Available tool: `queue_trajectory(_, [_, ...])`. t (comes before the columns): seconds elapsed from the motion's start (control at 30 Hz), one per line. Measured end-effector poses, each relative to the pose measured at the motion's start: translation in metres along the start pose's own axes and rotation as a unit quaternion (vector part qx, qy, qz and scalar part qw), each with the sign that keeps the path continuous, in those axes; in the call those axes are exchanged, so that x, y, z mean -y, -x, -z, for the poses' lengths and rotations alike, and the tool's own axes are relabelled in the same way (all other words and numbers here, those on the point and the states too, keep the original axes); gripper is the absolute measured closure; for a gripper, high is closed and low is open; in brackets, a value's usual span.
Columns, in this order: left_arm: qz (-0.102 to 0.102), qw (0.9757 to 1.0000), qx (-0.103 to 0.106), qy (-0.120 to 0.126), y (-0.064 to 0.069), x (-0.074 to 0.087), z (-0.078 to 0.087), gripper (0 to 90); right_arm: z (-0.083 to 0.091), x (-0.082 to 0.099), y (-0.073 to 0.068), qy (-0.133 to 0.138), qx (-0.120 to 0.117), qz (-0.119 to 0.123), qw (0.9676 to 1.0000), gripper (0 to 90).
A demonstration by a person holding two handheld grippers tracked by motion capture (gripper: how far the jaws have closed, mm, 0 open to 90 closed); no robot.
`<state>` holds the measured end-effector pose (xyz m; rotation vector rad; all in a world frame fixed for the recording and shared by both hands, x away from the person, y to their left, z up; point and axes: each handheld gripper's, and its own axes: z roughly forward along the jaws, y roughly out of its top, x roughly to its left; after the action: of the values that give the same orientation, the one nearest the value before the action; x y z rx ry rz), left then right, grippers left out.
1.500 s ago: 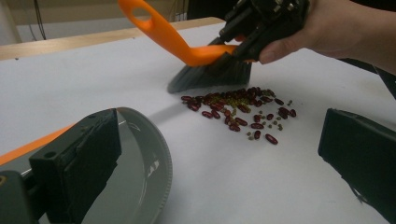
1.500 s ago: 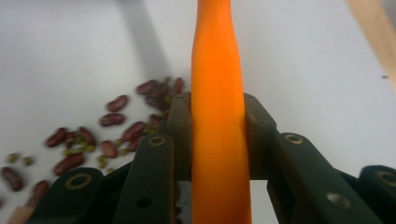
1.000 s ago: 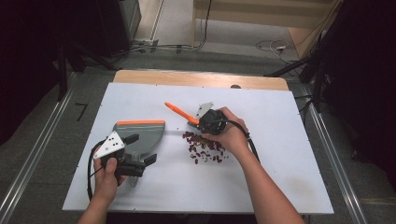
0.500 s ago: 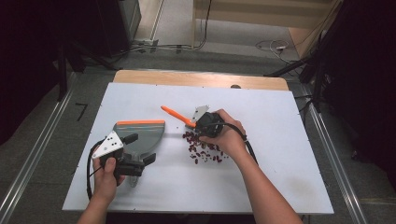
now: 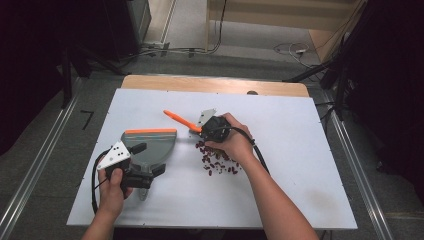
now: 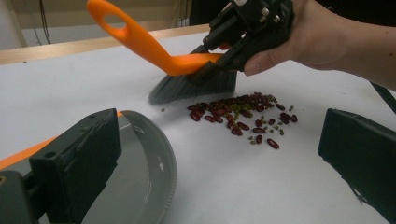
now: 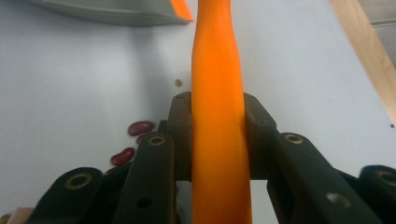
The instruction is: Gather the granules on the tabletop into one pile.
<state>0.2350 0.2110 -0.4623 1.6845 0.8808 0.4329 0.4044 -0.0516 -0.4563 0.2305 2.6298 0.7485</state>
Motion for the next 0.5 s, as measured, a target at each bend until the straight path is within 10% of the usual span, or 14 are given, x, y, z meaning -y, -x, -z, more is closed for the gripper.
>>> queue_trajectory(0.27, [-0.002,1.0000,0.002,0.000,0.003,-0.001,-0.001,0.0,0.018,0.000,-0.014,-0.001,-0.036,0.043,0.9984,68.6])
queue_trajectory(0.5, [-0.003,1.0000,0.002,-0.003,0.004,-0.001,-0.002,0.0,0.051,-0.008,-0.017,0.028,-0.012,-0.026,0.9992,68.5])
